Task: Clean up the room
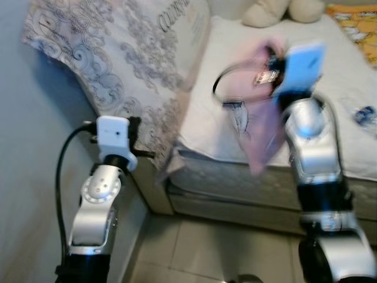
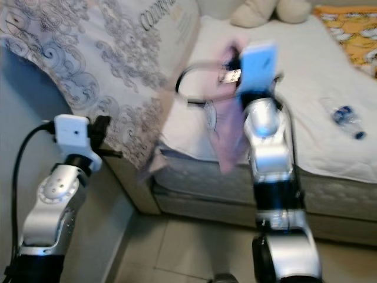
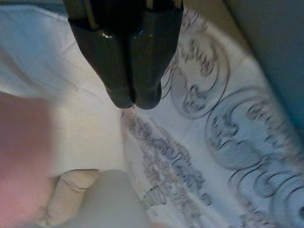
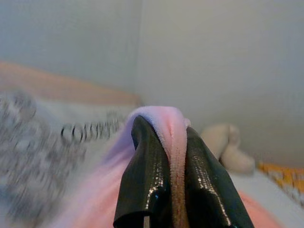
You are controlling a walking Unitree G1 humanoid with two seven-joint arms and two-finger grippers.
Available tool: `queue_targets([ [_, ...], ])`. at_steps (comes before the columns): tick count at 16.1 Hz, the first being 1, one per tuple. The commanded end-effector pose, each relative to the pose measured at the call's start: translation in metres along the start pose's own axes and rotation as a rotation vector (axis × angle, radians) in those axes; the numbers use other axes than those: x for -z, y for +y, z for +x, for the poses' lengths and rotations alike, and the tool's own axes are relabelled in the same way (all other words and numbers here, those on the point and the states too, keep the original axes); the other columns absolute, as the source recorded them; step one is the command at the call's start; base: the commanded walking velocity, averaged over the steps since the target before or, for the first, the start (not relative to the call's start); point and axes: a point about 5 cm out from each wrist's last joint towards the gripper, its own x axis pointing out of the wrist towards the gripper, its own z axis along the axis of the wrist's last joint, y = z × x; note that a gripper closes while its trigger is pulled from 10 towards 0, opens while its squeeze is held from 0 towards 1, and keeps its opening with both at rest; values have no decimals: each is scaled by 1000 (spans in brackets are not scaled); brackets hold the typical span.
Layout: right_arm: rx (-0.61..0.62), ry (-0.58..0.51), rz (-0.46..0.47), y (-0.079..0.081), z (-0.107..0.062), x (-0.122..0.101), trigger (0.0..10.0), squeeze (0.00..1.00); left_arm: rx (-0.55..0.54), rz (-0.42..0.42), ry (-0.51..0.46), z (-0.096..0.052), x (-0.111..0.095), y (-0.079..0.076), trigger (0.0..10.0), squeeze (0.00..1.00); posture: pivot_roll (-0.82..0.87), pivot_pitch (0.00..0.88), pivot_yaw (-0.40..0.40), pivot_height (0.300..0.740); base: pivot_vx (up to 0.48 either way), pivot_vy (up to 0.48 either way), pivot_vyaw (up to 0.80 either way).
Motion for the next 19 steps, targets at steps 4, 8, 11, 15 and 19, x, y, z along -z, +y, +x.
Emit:
queue_targets([
  [4,41,87,-54,-24,37,13,10000,0,71,12,12,10,1,-11,10000,0,-142,0,126,740,223,0,0],
  [8,148,483,69,-32,5,90,10000,0,93,40,8,12,-2,-16,10000,0,-90,0,119,740,0,0,0],
  [11,204,683,38,-39,-42,134,10000,0,72,77,23,7,1,-11,10000,0,-49,0,102,740,0,0,0],
  [15,257,646,69,-53,-42,131,10000,0,97,-30,26,6,3,-15,10000,1000,-81,0,115,740,0,0,0],
  [19,328,660,5,-73,-57,136,10000,0,162,-109,27,8,-1,-29,10000,1000,-105,0,125,740,0,0,0],
])
